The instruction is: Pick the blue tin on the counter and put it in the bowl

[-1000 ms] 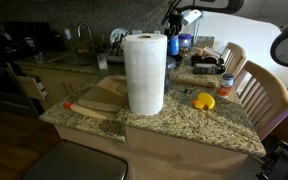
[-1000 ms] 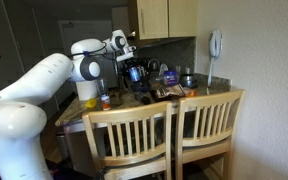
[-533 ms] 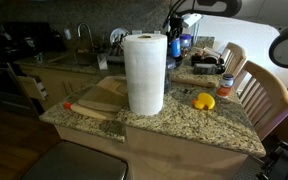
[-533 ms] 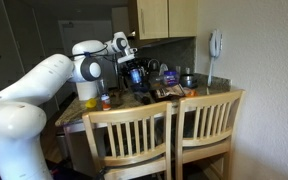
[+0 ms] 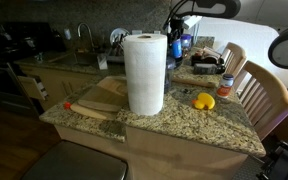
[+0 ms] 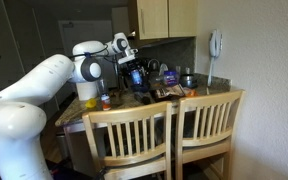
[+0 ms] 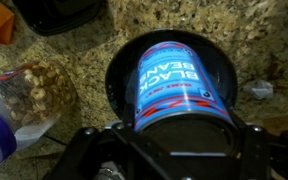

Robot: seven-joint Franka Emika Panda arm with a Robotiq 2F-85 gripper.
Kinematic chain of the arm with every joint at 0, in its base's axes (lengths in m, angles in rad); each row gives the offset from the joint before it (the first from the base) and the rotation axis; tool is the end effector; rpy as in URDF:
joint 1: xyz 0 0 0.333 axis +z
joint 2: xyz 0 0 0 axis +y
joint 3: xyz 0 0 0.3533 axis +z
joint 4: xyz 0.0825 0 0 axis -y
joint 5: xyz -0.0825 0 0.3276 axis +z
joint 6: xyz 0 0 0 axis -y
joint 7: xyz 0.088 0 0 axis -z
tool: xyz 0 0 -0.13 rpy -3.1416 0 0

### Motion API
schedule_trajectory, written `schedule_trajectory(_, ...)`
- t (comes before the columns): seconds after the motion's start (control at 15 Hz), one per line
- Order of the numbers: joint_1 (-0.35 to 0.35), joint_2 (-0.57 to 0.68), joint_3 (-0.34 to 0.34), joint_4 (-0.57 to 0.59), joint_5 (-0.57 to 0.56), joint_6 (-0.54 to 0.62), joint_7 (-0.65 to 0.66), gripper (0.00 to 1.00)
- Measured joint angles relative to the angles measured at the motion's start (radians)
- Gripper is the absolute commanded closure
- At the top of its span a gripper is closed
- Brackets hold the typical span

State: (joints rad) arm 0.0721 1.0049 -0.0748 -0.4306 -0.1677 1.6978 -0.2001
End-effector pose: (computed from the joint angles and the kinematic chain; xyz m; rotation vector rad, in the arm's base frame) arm 0.7742 0.0143 0.4796 2.8479 0.3429 0.3518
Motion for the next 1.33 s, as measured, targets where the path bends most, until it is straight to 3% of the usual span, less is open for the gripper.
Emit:
schedule_trajectory(0.53, 0.0, 0.0, 0.0, 0.0, 0.0, -0.002, 0.0, 0.18)
schedule_trajectory(0.6, 0.0, 0.0, 0.0, 0.0, 0.0, -0.002, 0.0, 0.43)
schedule_trajectory(1.33, -0.006, 0.092, 0.003, 0.005, 0.011, -0.025, 0.002, 0.43)
